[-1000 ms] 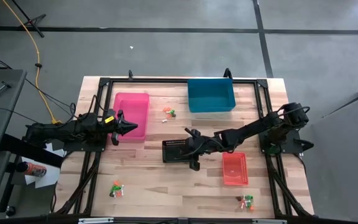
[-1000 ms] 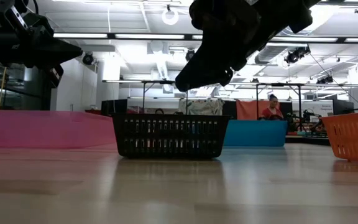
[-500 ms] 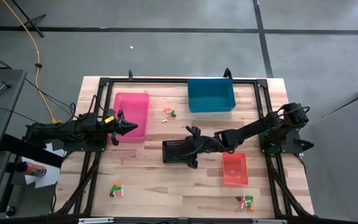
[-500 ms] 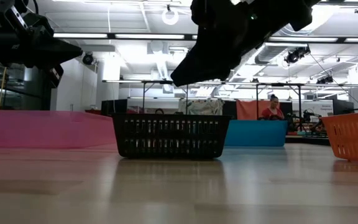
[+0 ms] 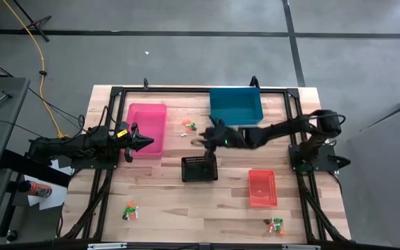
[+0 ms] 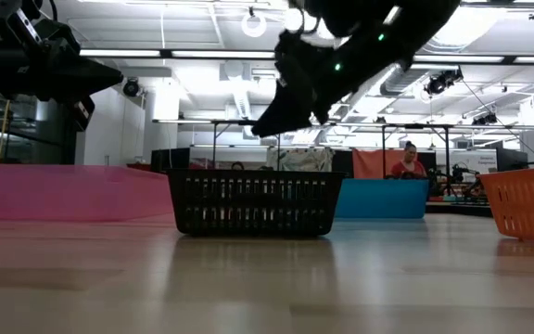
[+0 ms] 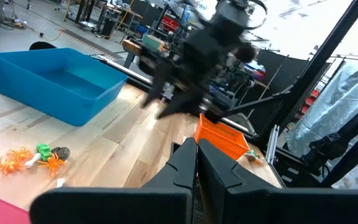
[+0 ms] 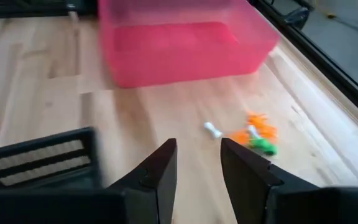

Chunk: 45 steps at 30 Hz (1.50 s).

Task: Sort Halloween decoration
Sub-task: Put the black skull toy into the black bin

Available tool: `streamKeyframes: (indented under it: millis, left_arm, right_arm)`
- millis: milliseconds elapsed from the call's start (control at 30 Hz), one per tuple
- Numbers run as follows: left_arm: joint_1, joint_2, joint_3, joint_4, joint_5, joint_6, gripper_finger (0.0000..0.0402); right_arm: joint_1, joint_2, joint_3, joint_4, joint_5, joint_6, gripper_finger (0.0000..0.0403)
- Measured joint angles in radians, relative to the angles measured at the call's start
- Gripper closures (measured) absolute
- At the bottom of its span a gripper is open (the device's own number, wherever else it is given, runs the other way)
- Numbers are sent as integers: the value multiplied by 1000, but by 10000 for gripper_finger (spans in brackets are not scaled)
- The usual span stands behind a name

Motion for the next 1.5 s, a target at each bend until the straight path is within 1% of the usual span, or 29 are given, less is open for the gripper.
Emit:
streamKeyframes:
  millis: [133,200,300,367,567,700,800,867,900,1000,1100,1167,1333,1433,1500]
  left_arm:
    - [0,0,0,0,0,0,398]
    - [0,0,0,5,-19,0,398]
    - [0,0,0,9,-31,0,398]
    - [0,0,0,9,-31,0,398]
    - [0,0,0,11,-35,0,398]
    - [0,0,0,48,-99,0,398]
    - [0,3,-1,135,-141,1,398]
    - [0,21,1,227,-137,64,398]
    - [0,32,8,242,-133,105,398]
    - [3,87,63,225,-147,205,398]
    - [15,176,115,153,-179,249,397]
    - [25,255,138,143,-185,271,388]
    - [55,447,154,153,-202,312,340]
    - [62,523,155,208,-202,326,304]
    - [62,557,155,247,-183,344,282]
  right_arm:
    - [-115,0,0,0,-124,7,284]
    - [-160,0,0,1,-185,12,284]
    - [-200,0,0,27,-260,14,284]
    - [-208,0,0,57,-290,8,284]
    - [-195,0,0,108,-322,-38,284]
    - [-174,0,0,106,-322,-37,284]
    - [-153,0,0,107,-322,-38,284]
    - [-139,0,0,112,-322,-38,284]
    - [-133,0,0,116,-322,-38,284]
    - [-120,0,0,126,-322,-38,284]
    - [-116,0,0,127,-322,-38,284]
    - [-116,0,0,132,-322,-38,284]
    - [-116,0,0,165,-322,-15,284]
    - [-116,0,0,166,-322,-20,284]
    - [-116,0,0,166,-322,-20,284]
